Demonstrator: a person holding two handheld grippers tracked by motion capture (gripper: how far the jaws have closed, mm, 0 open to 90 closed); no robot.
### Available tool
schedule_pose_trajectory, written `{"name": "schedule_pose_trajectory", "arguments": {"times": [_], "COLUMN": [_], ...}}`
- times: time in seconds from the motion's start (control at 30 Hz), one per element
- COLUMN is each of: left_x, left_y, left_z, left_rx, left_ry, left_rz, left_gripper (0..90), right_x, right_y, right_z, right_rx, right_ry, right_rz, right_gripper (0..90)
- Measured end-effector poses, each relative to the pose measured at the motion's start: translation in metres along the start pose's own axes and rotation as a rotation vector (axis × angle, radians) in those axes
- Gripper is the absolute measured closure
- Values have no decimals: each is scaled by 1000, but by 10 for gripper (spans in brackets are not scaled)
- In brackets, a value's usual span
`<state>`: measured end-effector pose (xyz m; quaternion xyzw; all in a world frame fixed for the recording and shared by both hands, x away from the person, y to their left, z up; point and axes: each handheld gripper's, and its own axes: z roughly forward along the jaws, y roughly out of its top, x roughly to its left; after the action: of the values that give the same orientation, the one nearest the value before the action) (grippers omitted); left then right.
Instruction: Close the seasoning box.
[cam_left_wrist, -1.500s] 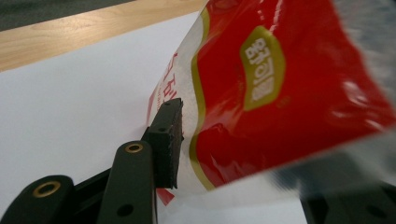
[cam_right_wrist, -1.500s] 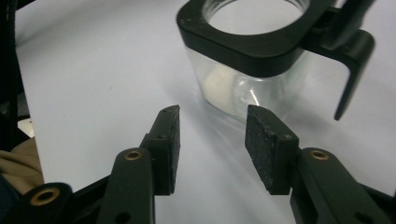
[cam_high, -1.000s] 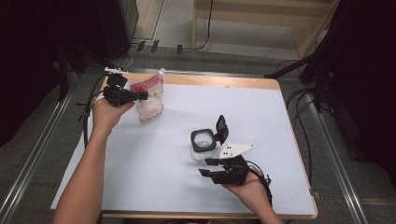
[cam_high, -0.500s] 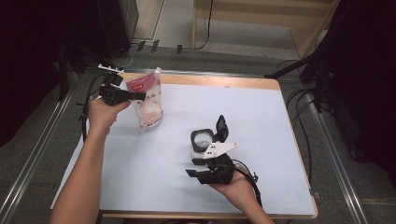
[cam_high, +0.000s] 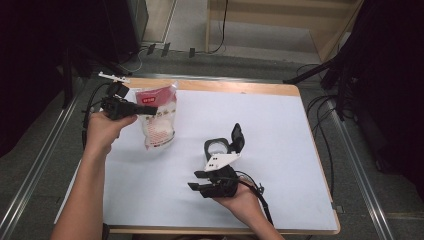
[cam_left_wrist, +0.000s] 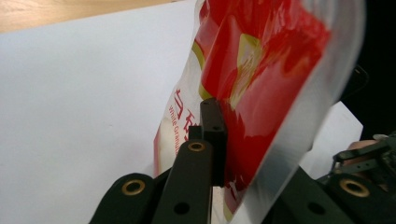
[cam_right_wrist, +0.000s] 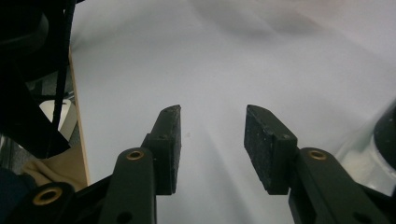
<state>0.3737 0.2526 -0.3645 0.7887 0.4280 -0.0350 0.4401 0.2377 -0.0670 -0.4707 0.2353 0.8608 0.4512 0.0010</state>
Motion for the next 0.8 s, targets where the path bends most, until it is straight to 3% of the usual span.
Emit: {"name": "schedule_pose_trajectory", "arguments": {"times": [0.2, 0.4, 0.57, 0.8], "left_x": [-10, -17, -26, -36], "left_y": [-6, -11, -14, -19], "left_z": [-4, -6, -5, -2], "left_rx": [5, -1, 2, 30], "left_ry": [-7, -77, -106, -107], "left_rz": [10, 31, 25, 26], "left_gripper": [900, 900, 900, 900], "right_x": [2, 6, 6, 3], "right_y": [-6, -10, -9, -9], "right_z": [3, 11, 15, 17], "right_rx": [-5, 1, -5, -18], "right_ry": [-1, 5, 13, 8], "right_rz": [8, 0, 6, 14], "right_gripper": [574, 559, 550, 552]}}
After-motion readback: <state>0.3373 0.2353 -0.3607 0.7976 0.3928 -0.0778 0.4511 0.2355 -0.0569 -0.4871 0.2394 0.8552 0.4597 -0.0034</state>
